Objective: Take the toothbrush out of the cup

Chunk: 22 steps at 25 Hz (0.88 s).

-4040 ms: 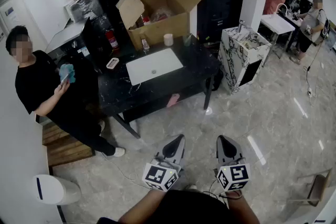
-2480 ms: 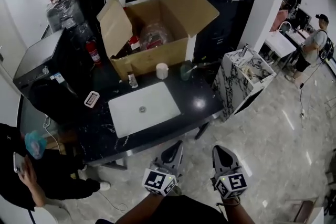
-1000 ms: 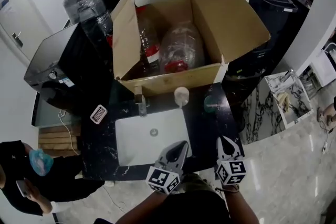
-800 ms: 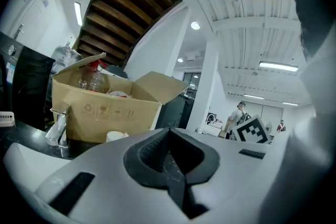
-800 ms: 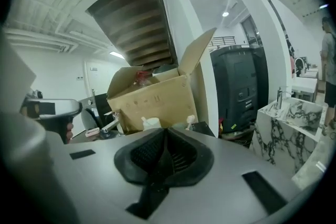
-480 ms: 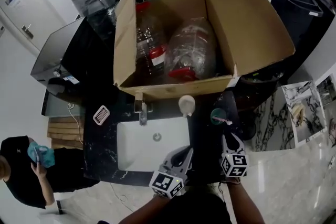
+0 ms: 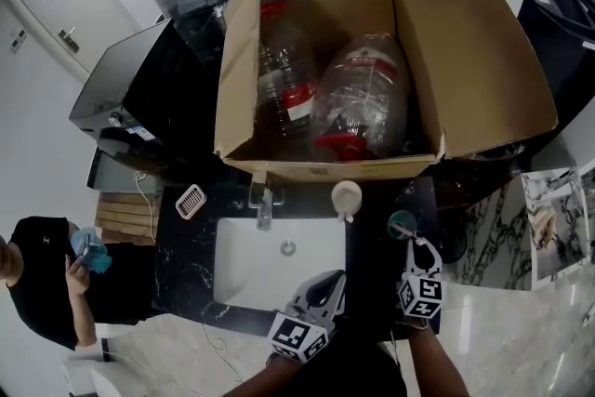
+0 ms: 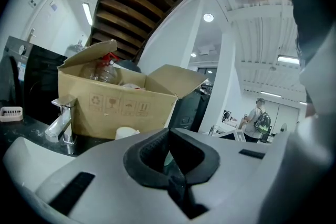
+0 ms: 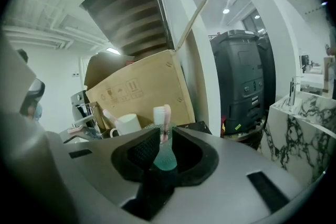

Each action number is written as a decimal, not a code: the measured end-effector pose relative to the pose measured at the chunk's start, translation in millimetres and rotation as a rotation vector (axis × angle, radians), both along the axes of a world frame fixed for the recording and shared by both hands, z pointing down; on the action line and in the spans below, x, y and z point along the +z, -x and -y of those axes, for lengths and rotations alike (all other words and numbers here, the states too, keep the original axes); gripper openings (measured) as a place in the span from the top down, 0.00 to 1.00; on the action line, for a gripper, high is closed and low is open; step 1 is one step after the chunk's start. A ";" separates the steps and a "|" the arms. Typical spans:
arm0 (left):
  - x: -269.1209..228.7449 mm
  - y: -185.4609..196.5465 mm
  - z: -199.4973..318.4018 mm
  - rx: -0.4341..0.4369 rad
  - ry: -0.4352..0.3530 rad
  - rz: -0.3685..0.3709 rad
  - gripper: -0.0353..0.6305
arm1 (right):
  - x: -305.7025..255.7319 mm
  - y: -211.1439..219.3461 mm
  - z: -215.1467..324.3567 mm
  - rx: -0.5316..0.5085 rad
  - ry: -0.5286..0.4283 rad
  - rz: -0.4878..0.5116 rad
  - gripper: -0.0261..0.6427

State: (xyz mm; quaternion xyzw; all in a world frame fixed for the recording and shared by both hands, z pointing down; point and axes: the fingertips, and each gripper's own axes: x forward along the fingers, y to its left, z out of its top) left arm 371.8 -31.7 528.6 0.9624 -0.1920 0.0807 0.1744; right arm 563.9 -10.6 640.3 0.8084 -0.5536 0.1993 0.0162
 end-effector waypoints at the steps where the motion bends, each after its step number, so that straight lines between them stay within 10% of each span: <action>1: 0.3 0.7 1.0 -0.007 0.003 0.003 0.91 | 0.1 -1.5 1.8 -0.001 0.001 -0.007 0.83; 22: -29.6 62.0 16.8 -0.128 -0.052 -0.067 0.91 | -109.3 13.5 13.9 -0.053 -0.168 -0.176 0.91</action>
